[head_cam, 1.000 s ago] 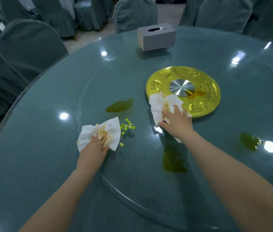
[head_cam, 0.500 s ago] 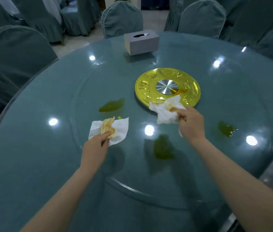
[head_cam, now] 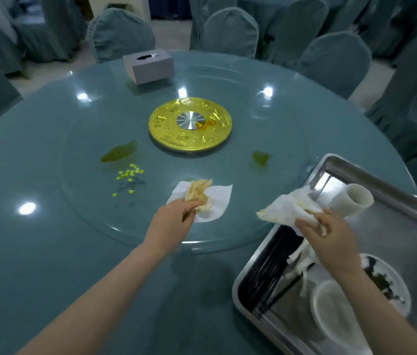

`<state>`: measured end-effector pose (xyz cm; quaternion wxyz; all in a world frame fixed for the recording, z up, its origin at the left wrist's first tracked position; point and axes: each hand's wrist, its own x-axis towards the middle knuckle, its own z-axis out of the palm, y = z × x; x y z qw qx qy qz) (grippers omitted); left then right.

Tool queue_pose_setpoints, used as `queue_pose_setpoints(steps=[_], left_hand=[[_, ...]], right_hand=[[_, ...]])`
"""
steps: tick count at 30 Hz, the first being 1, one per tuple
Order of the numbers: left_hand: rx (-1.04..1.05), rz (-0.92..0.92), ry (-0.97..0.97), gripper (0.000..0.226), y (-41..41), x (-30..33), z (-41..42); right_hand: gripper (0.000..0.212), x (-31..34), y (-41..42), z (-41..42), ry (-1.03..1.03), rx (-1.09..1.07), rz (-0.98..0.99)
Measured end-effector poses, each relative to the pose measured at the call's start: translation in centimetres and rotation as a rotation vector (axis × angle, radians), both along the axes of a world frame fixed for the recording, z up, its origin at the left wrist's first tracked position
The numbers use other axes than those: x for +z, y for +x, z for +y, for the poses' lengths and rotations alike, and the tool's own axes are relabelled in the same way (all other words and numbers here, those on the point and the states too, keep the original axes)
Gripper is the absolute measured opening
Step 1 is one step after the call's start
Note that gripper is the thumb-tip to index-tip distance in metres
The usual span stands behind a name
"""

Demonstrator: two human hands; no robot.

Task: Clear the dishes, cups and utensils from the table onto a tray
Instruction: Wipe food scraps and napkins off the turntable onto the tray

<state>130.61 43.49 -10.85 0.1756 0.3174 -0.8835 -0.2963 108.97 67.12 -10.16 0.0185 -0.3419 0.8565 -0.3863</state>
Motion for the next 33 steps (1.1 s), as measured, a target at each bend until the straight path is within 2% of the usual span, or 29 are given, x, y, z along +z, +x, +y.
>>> queue_pose_setpoints(steps=[5, 9, 10, 13, 16, 17, 18, 20, 23, 26, 33], left_hand=[[-0.186, -0.019, 0.059, 0.033, -3.2, -0.3, 5.7], [-0.299, -0.048, 0.109, 0.036, -6.1, -1.0, 10.6], [-0.327, -0.056, 0.137, 0.038, -6.9, -1.2, 11.9], [-0.444, -0.100, 0.223, 0.045, -9.5, -1.5, 15.6], [-0.536, -0.249, 0.212, 0.059, -12.1, -2.0, 18.0], [-0.535, -0.290, 0.254, 0.063, -12.5, -2.2, 18.4], [-0.523, -0.304, 0.305, 0.066, -12.8, -2.5, 18.7], [-0.494, -0.308, 0.347, 0.067, -12.9, -3.0, 18.7], [-0.498, -0.294, 0.302, 0.054, -13.0, -3.2, 18.3], [-0.524, -0.298, 0.242, 0.044, -13.2, -3.2, 17.8], [-0.391, -0.174, 0.314, 0.043, -11.3, -3.2, 15.2]], right_hand=[[0.029, -2.0, 0.5, 7.7, -0.051, -0.214, -0.084], [0.027, -3.0, -1.3, 10.0, -0.069, -0.332, -0.071], [0.034, -3.0, -2.0, 10.1, -0.056, -0.368, -0.078], [0.063, -3.1, -4.4, 9.8, 0.086, -0.410, -0.092], [0.065, -3.6, -6.7, 9.1, 0.432, -0.299, -0.124], [0.064, -3.8, -7.0, 9.2, 0.481, -0.271, -0.127], [0.059, -4.1, -7.1, 9.3, 0.452, -0.253, -0.124], [0.046, -4.2, -7.1, 9.6, 0.262, -0.236, -0.122], [0.040, -3.9, -6.7, 9.7, 0.074, -0.230, -0.137], [0.035, -3.5, -6.4, 9.0, 0.049, -0.215, -0.160], [0.034, -2.6, -5.2, 5.7, 0.037, -0.188, -0.158]])
